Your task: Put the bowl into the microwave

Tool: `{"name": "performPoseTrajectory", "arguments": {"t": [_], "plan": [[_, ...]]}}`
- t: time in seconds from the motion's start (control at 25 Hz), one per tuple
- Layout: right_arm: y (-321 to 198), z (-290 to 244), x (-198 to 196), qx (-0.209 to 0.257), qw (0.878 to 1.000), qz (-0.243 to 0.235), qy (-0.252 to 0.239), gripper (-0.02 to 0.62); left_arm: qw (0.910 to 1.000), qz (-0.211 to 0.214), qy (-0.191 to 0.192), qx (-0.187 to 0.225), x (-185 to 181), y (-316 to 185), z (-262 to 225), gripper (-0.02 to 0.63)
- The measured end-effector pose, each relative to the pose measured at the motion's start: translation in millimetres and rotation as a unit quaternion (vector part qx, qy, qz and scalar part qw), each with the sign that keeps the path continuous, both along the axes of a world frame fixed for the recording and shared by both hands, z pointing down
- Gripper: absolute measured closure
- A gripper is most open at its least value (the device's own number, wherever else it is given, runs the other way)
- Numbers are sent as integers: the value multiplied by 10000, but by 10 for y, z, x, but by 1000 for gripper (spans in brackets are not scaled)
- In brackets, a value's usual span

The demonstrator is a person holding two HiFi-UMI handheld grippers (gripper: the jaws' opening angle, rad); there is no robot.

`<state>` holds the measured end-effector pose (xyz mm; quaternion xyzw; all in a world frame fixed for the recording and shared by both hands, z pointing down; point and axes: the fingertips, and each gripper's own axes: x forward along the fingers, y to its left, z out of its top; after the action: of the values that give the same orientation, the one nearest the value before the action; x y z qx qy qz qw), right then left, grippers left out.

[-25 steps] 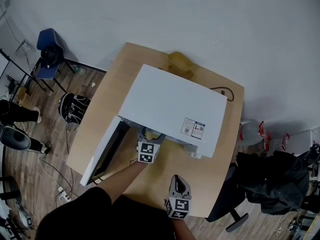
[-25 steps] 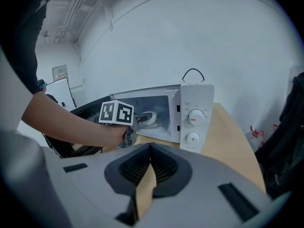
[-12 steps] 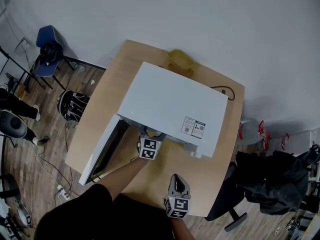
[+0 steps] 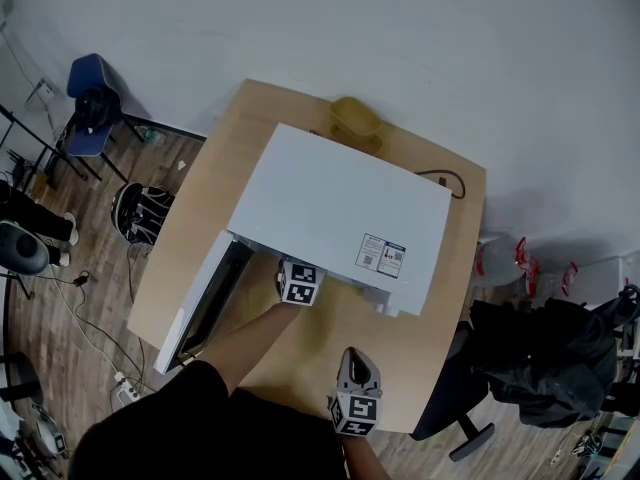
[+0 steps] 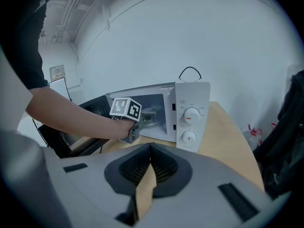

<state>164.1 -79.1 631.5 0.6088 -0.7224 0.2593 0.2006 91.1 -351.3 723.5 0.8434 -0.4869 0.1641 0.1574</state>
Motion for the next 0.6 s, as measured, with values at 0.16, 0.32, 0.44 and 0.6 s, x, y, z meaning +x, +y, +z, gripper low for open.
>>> {"name": "performPoseTrajectory", "arguments": {"t": [0.16, 0.32, 0.44, 0.6], "plan": [[28, 0, 30, -13, 10000, 25, 35, 535, 10000, 26, 84, 36, 8, -36, 16, 211], [77, -40, 9, 56, 10000, 42, 22, 536, 9998, 77, 169, 24, -42, 54, 14, 210], [130, -100, -21, 139, 9999, 80, 59, 535, 9998, 47, 191, -31, -148, 216, -52, 210], [219, -209, -53, 282, 9993, 209, 109, 535, 9990, -79, 436, -109, -334, 541, -194, 210]]}}
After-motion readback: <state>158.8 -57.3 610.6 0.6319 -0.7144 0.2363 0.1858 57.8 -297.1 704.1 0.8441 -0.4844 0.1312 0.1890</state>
